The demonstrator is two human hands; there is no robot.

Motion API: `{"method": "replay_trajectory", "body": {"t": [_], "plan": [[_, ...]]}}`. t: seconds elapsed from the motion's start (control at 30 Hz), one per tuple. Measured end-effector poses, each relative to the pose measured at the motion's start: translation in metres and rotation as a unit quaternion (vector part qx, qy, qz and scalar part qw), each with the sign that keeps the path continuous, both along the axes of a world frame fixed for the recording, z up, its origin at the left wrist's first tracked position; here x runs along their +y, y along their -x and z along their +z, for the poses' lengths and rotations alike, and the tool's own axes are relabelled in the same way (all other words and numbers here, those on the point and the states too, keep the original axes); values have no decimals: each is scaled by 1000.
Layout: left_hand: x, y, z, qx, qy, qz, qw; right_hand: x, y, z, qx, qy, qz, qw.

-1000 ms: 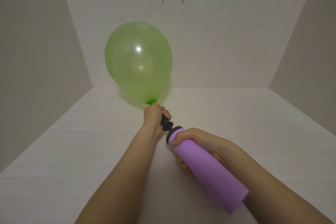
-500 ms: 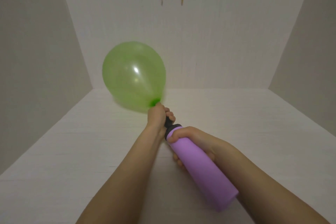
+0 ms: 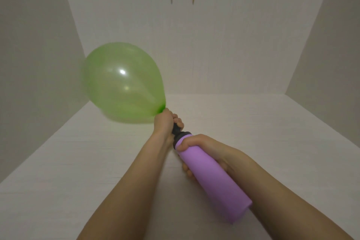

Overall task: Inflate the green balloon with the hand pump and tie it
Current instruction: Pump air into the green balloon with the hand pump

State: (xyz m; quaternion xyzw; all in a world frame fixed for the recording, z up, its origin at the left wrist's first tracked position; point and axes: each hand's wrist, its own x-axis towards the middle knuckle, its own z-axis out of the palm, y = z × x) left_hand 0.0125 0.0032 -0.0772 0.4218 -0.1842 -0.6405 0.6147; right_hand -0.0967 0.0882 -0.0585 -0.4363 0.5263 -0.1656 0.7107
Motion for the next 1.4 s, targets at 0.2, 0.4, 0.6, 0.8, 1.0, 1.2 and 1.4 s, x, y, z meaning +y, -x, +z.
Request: {"method": "replay_trajectory", "body": {"t": [0.2,0.4,0.6,0.8,1.0,1.2,1.4], "plan": [[-3,-18,0,41,-6,21,999,5,7,0,23,-7,34,999],[0,2,-1,-7,-3,-2,1000,-2,-1,1,-8,-2,-9,1000],[-6,-3,2,39,-14,5,999,3,9,0,-3,0,-4,1000],[1,2,-1,1,-2,8,1000,-3,-3,2,-5,-2,-6,1000],[-6,-10,-6,40,-25,3,999,5,2,-2,1,3,2,1000],[-4,-7,-4,20,-8,9,1000,0,-4,1,3,3,5,1000],[-4,-3,0,23,-5,-11,1000,1,2,0,-10,10,-11,1000]]}}
